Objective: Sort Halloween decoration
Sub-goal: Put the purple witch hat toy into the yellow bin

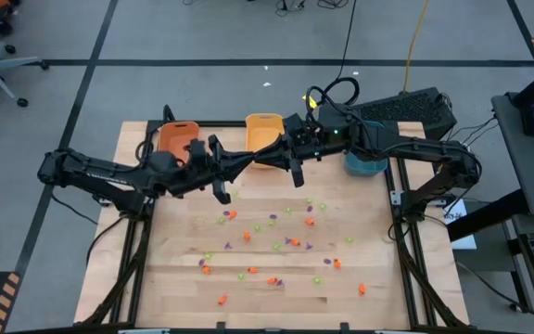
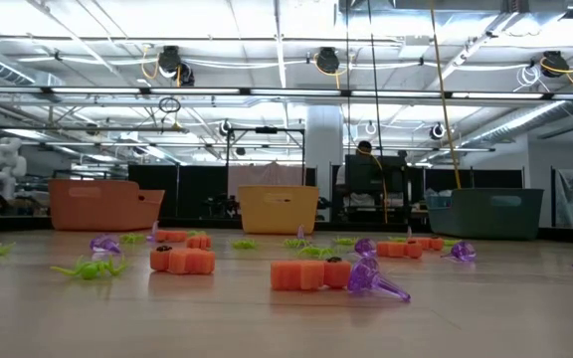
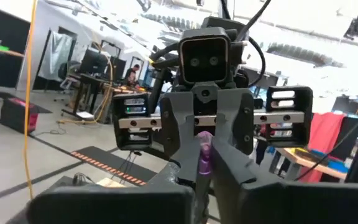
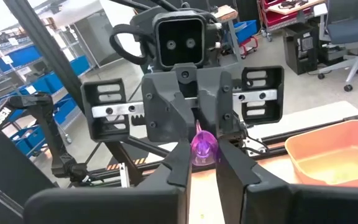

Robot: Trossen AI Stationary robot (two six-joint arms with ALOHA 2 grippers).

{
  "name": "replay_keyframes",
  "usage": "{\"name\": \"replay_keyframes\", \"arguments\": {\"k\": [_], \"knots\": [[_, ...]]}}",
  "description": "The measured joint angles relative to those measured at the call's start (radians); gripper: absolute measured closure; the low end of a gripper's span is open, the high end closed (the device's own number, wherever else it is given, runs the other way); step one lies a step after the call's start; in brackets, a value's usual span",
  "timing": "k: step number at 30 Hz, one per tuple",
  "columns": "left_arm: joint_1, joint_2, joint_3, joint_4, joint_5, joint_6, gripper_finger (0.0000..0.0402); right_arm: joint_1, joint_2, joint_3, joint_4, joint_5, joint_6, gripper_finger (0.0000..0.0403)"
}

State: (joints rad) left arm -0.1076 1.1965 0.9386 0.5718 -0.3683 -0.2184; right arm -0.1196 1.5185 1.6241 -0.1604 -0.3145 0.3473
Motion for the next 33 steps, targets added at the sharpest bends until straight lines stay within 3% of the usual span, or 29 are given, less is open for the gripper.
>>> {"name": "replay_keyframes", "arguments": {"k": [8,13,17,22,33], "knots": [[0.004,-0.01,-0.001,-0.01,-0.008,-0.072,0.0202,-0.019,0.0,0.0,-0.001,-0.013,0.011,0.0374],[0.003,-0.08,-0.001,0.007,-0.007,-0.075,0.0144,-0.045,0.0,0.0,-0.006,-0.005,0.076,0.0375],[0.003,-0.143,-0.001,-0.011,-0.018,-0.09,0.0135,-0.067,0.0,0.0,-0.002,-0.006,0.112,0.0372],[0.004,-0.198,0.0,-0.07,-0.103,-0.09,0.0134,-0.101,0.0,0.0,-0.002,-0.006,0.113,0.0373],[0.004,-0.21,0.0,-0.224,-0.169,-0.186,0.0134,-0.235,0.0,0.0,-0.045,-0.005,0.17,0.0372]]}}
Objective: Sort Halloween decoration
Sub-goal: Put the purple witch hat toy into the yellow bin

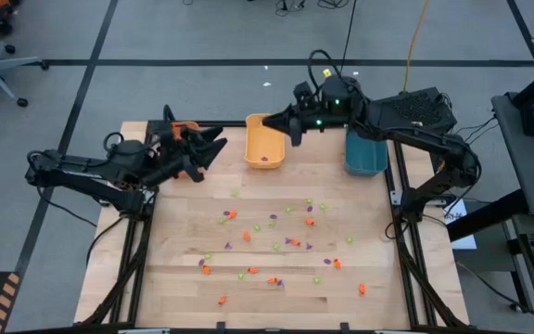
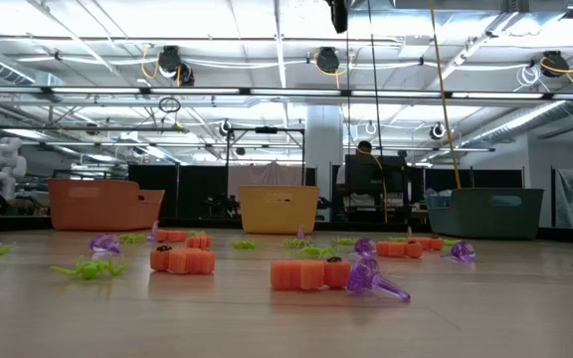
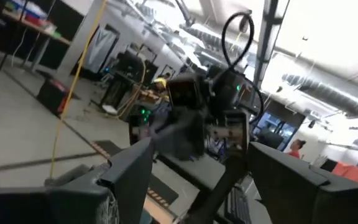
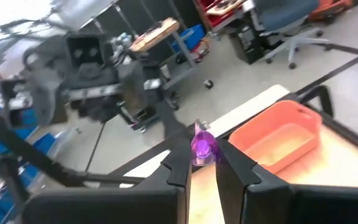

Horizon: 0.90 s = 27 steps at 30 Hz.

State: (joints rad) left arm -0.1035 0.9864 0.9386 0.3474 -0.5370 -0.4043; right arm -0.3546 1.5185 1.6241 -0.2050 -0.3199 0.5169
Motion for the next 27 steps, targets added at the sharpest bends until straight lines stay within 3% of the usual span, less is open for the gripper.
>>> {"name": "replay_keyframes", "arguments": {"k": [10,16,27], "knots": [[-0.001,0.003,0.0,-0.177,-0.003,-0.115,0.0134,-0.104,0.023,0.0,-0.099,0.007,-0.129,0.0372],[-0.001,0.022,0.0,-0.183,0.0,-0.114,0.0134,-0.128,0.1,0.0,-0.206,0.068,-0.237,0.0372],[-0.002,0.035,0.0,-0.329,0.013,-0.193,0.0134,-0.137,0.302,0.0,-0.22,0.082,-0.208,0.0371]]}}
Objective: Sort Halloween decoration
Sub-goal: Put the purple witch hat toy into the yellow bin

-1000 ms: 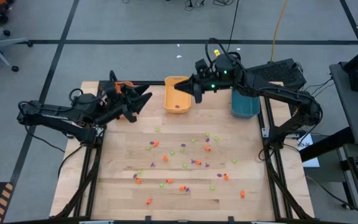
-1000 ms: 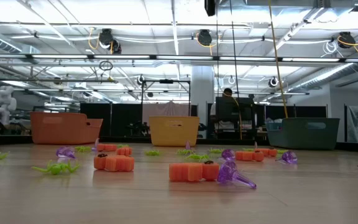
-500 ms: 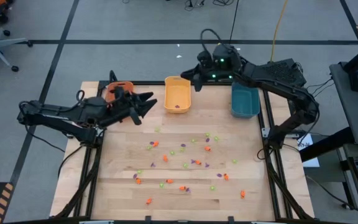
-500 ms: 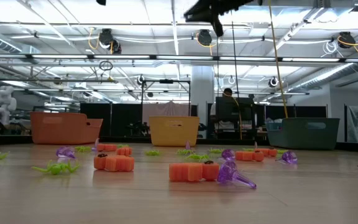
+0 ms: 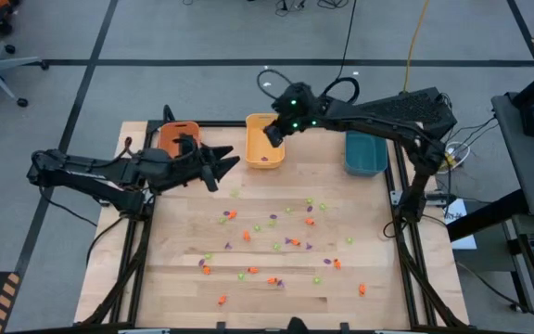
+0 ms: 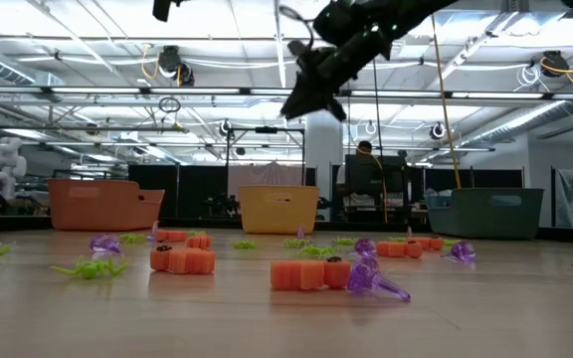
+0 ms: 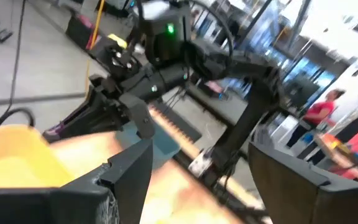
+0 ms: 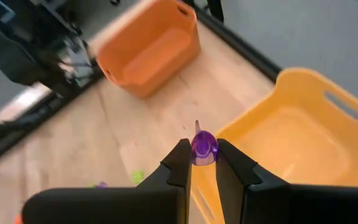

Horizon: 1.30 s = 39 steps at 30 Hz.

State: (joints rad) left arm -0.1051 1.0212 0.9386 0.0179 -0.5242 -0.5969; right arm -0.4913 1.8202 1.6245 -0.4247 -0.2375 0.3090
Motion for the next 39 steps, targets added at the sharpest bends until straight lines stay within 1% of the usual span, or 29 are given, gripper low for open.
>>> {"name": "replay_keyframes", "arguments": {"k": [5,8,11,17,21,24,27,32,39], "knots": [[0.0,0.0,0.0,-0.077,0.031,-0.008,0.0134,-0.001,0.074,0.0,-0.007,0.002,-0.011,0.0371],[0.0,0.001,0.0,-0.135,0.035,-0.047,0.0134,-0.001,0.112,0.0,-0.007,0.002,-0.008,0.0371],[0.0,0.001,0.0,-0.179,0.035,-0.053,0.0134,-0.001,0.145,0.0,-0.007,0.001,0.006,0.0371],[0.0,0.001,0.0,-0.243,0.035,-0.054,0.0134,-0.008,0.179,0.0,-0.008,0.013,0.023,0.0371],[0.0,0.001,0.0,-0.267,0.035,-0.054,0.0134,-0.01,0.178,0.0,-0.014,0.103,0.028,0.0371],[0.0,0.001,0.0,-0.28,0.04,-0.053,0.0134,-0.013,0.178,0.0,-0.016,0.173,0.066,0.0371],[0.0,0.001,0.0,-0.295,0.041,-0.053,0.0134,-0.016,0.178,0.0,-0.023,0.19,0.08,0.0368],[0.0,0.001,0.0,-0.3,0.052,-0.053,0.0134,-0.02,0.178,0.0,-0.059,0.19,0.098,0.0353],[0.0,0.001,0.0,-0.3,0.068,-0.053,0.0134,-0.02,0.208,0.0,-0.151,0.186,0.131,0.0318]]}}
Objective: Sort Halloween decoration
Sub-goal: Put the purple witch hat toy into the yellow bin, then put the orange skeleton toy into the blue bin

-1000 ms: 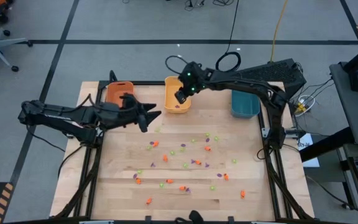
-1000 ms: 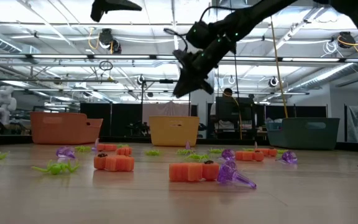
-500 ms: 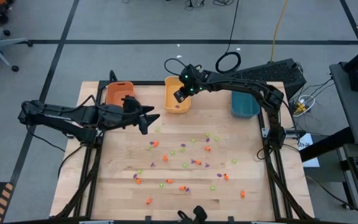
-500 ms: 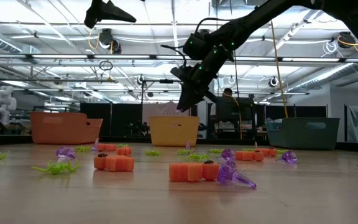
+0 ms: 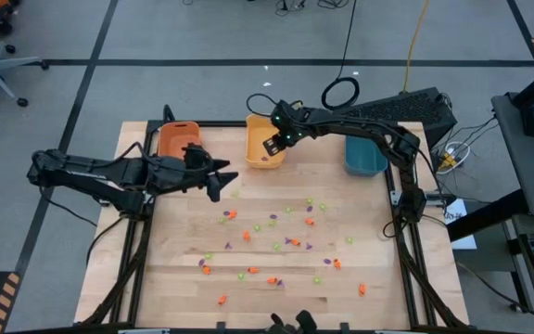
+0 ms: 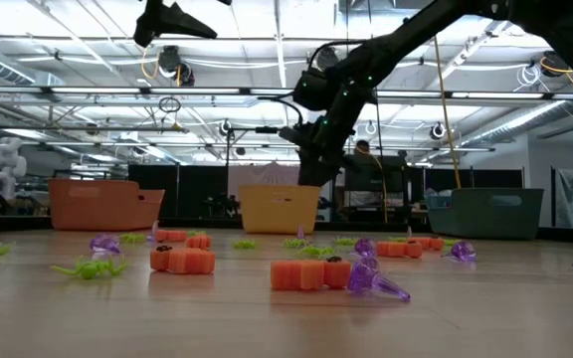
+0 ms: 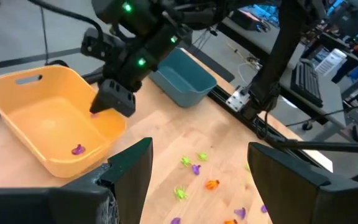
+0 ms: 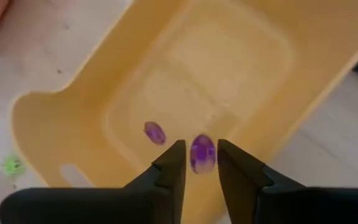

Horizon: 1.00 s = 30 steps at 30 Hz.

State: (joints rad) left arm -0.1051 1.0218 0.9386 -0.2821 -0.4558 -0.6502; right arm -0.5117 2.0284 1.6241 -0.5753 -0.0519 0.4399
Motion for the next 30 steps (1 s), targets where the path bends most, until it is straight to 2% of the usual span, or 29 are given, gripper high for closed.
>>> {"name": "replay_keyframes", "arguments": {"k": [8,14,21,26,30], "knots": [[-0.023,0.0,0.0,-0.025,0.035,-0.028,0.0134,0.0,-0.032,0.0,0.012,0.0,-0.005,0.0276],[-0.042,0.0,0.0,-0.115,0.042,-0.139,0.0134,0.002,-0.128,0.0,-0.002,-0.006,-0.051,0.0251],[-0.075,0.0,0.0,-0.301,0.076,-0.255,0.0134,0.031,-0.304,0.0,-0.083,-0.131,-0.087,0.0246],[-0.09,0.01,-0.002,-0.428,0.121,-0.233,0.0134,0.095,-0.417,0.0,-0.165,-0.135,-0.104,0.0245],[-0.092,0.019,-0.027,-0.438,0.209,-0.147,0.0134,0.164,-0.478,0.0,-0.234,-0.135,-0.123,0.0245]]}}
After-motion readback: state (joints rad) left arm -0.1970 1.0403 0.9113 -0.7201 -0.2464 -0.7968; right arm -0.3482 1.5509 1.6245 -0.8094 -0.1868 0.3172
